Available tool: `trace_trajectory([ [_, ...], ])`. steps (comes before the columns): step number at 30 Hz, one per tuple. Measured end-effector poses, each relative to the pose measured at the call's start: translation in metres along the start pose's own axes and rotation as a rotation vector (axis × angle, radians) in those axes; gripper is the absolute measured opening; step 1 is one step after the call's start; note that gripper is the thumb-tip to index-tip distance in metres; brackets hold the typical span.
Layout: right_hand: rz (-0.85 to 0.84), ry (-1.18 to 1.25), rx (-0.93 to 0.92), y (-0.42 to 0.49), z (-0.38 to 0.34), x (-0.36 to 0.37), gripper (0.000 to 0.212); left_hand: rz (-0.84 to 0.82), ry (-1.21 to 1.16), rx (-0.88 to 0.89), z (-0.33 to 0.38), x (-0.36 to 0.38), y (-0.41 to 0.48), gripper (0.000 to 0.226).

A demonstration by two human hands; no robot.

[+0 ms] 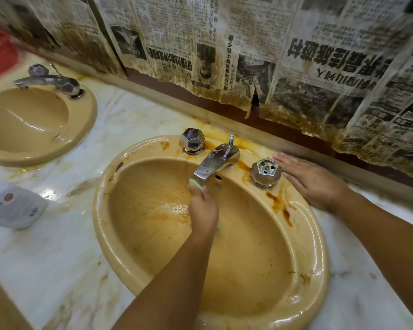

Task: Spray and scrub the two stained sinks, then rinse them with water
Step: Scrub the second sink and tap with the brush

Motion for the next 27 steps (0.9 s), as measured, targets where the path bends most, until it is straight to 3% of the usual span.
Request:
trace_trajectory([
  [3,0.012,0.01,-0.008,0.0,0.0,0.0,0.053,0.024,-0.065,0.036,0.01,-0.01,0.004,0.054],
  [7,0.019,0.019,-0.001,0.0,-0.001,-0.001,0.052,-0.046,0.066,-0.154,-0.033,-0.007,0.003,0.052],
  [11,0.026,0.022,0.002,0.0,-0.001,-0.003,0.051,0.102,-0.184,0.024,0.009,-0.029,0.024,0.056],
  [13,0.027,0.024,-0.002,0.0,-0.002,-0.002,0.051,0.081,-0.063,0.055,0.011,-0.034,0.021,0.058],
  [17,0.036,0.022,-0.004,0.0,-0.003,-0.003,0.049,-0.022,0.312,-0.123,-0.046,-0.031,0.007,0.061],
  [20,0.041,0.026,0.006,-0.001,-0.002,-0.004,0.048,0.071,0.167,-0.151,-0.021,-0.029,0.014,0.061],
  [23,0.05,0.014,0.015,0.0,-0.001,-0.006,0.049,0.169,-0.054,-0.02,0.019,-0.031,0.02,0.061],
  [27,0.06,0.006,0.017,-0.001,-0.003,-0.007,0.047,-0.059,0.235,-0.044,-0.02,-0.008,0.01,0.057],
])
Point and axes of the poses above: each hand's wrist, its own y-axis towards the middle knuckle, its own x-axis out of the palm, z = x × y, the point moved 10 cm from there along y, towards the middle knuckle, and after that the axes turned 7 degrees about -z, right-handed, at the moved point
